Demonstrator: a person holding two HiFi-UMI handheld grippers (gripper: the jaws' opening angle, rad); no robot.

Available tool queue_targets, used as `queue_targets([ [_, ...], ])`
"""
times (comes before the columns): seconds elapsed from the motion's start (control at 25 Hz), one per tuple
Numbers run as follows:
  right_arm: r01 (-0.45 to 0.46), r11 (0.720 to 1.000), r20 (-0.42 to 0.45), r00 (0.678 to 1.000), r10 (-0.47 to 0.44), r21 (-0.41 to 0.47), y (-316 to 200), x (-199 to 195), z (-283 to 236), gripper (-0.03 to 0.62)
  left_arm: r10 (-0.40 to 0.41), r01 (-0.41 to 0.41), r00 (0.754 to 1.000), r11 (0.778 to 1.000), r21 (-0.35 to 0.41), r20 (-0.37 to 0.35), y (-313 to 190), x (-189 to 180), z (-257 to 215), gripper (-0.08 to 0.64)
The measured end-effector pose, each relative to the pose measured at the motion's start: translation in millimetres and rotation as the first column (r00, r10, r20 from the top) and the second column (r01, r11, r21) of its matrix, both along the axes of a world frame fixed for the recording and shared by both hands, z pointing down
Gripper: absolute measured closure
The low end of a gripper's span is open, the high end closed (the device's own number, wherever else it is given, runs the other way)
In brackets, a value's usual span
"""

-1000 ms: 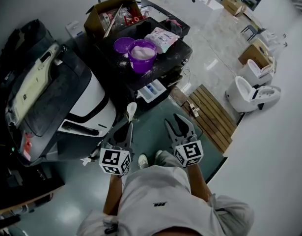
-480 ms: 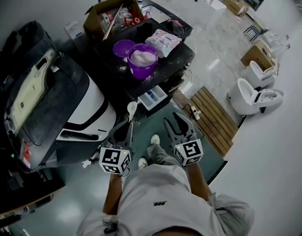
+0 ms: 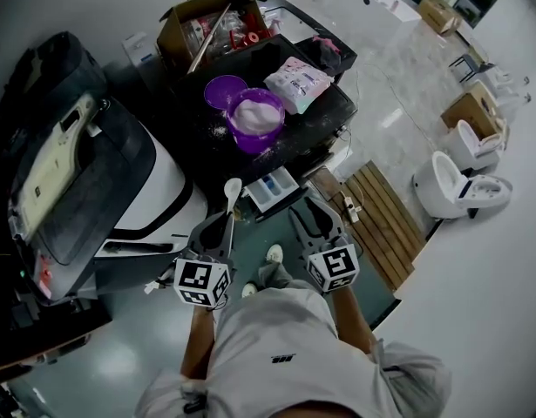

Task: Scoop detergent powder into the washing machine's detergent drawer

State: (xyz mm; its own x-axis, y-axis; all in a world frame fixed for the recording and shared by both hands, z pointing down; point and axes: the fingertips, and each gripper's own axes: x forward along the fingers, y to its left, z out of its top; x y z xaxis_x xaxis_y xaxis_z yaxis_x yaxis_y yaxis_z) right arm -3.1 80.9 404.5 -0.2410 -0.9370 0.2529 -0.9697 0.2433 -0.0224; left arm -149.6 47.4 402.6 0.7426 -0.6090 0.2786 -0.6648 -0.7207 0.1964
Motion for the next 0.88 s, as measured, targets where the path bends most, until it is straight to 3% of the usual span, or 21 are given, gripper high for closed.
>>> queue_targets([
  [0.56,0.111,0.994,0.034,0.993,-0.110,-0.010,-64.6,57.7,4.8,0.433,-0.110,0.112,0.992,0.993,-0.038,0.055,-46.7,52.4,-1.3,0.543],
  [0.88,0.134,0.991,0.054,0.990,-0.133,-0.011,-91.2,75.7,7.3,0.433,-0.131,0.136,0.988,0.989,-0.061,0.081,-66.6,68.9,0.4,0.543],
])
